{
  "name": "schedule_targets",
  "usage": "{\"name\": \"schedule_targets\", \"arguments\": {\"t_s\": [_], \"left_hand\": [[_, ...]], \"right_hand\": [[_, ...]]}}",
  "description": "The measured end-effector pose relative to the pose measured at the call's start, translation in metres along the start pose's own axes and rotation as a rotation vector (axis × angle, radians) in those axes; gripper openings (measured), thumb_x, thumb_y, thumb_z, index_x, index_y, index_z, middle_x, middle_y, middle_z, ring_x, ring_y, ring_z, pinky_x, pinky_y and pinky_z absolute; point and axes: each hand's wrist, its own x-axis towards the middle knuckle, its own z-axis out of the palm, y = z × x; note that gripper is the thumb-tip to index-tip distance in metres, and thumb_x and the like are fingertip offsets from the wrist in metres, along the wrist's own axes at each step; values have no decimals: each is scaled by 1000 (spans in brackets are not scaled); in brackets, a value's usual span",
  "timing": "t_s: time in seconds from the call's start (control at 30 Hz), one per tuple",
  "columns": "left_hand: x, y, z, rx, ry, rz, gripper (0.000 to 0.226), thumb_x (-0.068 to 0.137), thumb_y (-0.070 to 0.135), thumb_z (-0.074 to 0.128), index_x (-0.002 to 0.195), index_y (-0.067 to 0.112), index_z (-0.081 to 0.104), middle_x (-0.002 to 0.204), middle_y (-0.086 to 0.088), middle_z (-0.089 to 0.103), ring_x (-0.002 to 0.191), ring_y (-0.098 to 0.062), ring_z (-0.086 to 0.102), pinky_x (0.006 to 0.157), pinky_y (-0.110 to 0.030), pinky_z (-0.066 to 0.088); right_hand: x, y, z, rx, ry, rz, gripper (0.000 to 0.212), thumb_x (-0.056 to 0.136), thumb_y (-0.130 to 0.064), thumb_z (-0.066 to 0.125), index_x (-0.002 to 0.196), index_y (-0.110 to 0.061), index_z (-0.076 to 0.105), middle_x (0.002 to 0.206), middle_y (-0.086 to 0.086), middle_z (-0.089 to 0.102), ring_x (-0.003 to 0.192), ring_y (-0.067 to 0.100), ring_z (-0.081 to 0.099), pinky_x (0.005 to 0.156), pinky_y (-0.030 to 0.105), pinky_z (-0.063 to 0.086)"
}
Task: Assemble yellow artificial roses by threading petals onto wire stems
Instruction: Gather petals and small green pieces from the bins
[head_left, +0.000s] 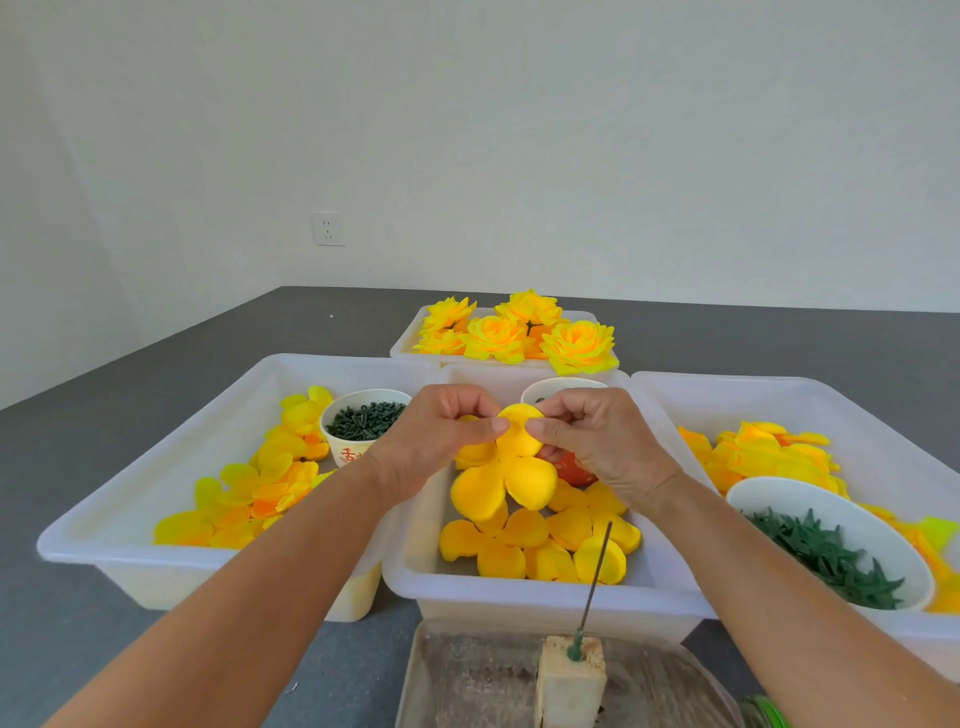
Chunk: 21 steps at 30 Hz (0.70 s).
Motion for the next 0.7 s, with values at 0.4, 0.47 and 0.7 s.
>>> {"name": "schedule_targets", "arguments": {"t_s": [0.4, 0.47, 0.7], "left_hand": [[2, -6, 3, 189, 131, 106, 22, 80, -2, 67, 68, 13, 56, 67, -14, 57, 63, -19, 45, 59, -30, 38], [3, -5, 2, 148, 131, 86, 22, 80, -4, 67, 68, 12, 56, 68, -15, 53, 64, -20, 43, 58, -28, 37], [0, 2, -1, -332, -42, -72, 6, 71, 1, 64, 73, 3, 58, 61, -1, 65, 55, -10, 60, 52, -20, 49]], "right_hand": [[1, 3, 4, -61, -61, 48, 10, 82, -16, 70, 80, -6, 69, 55, -11, 56, 49, -3, 48, 49, 9, 39], [0, 3, 4, -152, -58, 49, 21, 86, -18, 65, 81, 2, 65, 57, -5, 47, 48, 1, 39, 47, 10, 32], [-3, -8, 0, 290, -165, 140, 24, 79, -20, 64, 78, 2, 57, 68, 11, 48, 56, 8, 44, 49, 17, 38]]}}
